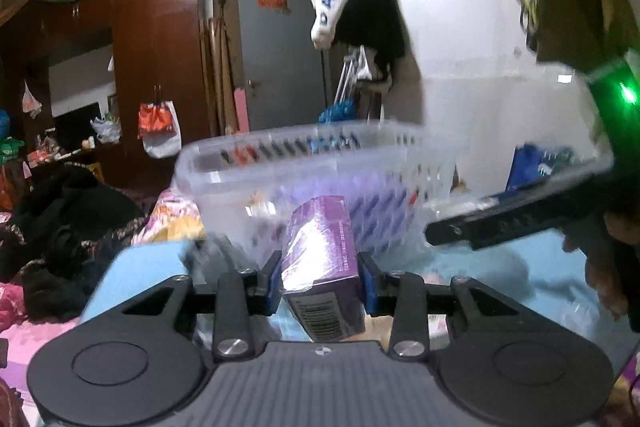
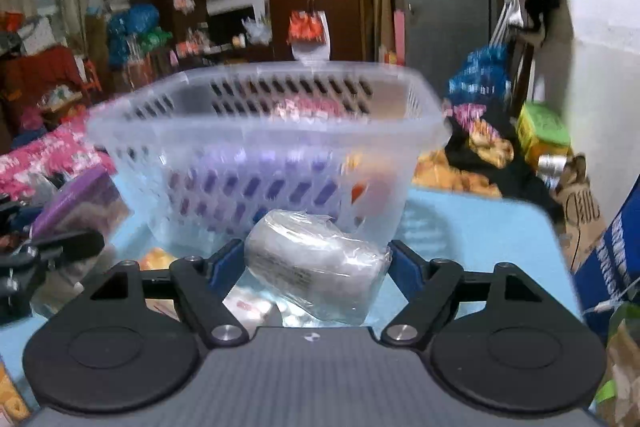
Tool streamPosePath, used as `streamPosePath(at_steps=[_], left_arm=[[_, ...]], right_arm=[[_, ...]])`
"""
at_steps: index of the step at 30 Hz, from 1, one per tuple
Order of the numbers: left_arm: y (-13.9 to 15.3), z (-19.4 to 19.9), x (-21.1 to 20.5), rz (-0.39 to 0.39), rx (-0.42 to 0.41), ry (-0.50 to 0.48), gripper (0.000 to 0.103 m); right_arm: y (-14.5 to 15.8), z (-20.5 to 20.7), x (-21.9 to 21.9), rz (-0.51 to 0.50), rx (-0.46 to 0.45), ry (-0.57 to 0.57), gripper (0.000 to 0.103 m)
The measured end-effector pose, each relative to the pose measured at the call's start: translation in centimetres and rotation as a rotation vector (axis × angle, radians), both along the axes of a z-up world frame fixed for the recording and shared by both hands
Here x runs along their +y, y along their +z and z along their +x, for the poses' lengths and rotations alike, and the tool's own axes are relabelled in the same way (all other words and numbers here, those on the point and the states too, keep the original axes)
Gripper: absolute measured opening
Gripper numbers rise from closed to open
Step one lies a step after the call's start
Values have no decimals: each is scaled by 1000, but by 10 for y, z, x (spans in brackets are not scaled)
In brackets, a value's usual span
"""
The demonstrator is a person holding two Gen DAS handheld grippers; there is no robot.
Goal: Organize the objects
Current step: 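Grasp another purple box with the left gripper while the right grasps the white roll, then carry both items over the basket and release them inside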
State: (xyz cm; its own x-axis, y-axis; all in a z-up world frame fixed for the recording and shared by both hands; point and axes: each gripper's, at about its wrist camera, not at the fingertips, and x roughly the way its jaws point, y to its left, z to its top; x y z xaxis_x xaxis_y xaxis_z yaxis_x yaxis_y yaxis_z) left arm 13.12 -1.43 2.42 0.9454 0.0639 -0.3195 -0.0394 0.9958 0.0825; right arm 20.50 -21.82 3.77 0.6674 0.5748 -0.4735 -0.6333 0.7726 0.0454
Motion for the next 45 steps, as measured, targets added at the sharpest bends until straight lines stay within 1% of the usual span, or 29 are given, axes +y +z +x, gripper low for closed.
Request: streamPosePath(at_steps=[4, 7, 13, 17, 20, 25, 27, 30, 34, 37, 41, 45], left_arm=[[25, -6, 2, 4, -51, 0, 41], [39, -7, -2, 25, -80, 6, 41], [57, 0, -5, 36, -95, 9, 41], [68, 6, -3, 34, -110, 12, 41], [77, 15, -3, 43, -110, 19, 41], [91, 38, 0, 60, -84, 38, 41], [95, 49, 4, 69, -79, 55, 41], [96, 68, 13, 59, -43, 77, 41], [87, 96, 29, 31, 31, 101, 41], [76, 113, 38, 29, 83, 124, 41], [69, 124, 47, 29, 118, 154, 41], [66, 135, 54, 43, 152, 180, 41]], right_arm=[[34, -15, -11, 48, -73, 18, 79], [53, -19, -11, 69, -117, 20, 79], [68, -4, -6, 90, -116, 13, 79], [69, -2, 2, 91, -160, 15, 79], [71, 2, 11, 94, -173, 21, 79], [78, 13, 23, 68, -201, -5, 79], [78, 23, 27, 59, -188, -25, 79], [74, 38, 32, 57, -152, -40, 79], [59, 59, 40, 30, -97, -57, 79], [48, 67, 45, 6, -64, -64, 79], [40, 71, 49, -28, -55, -82, 79], [42, 74, 52, -19, -46, -65, 79]])
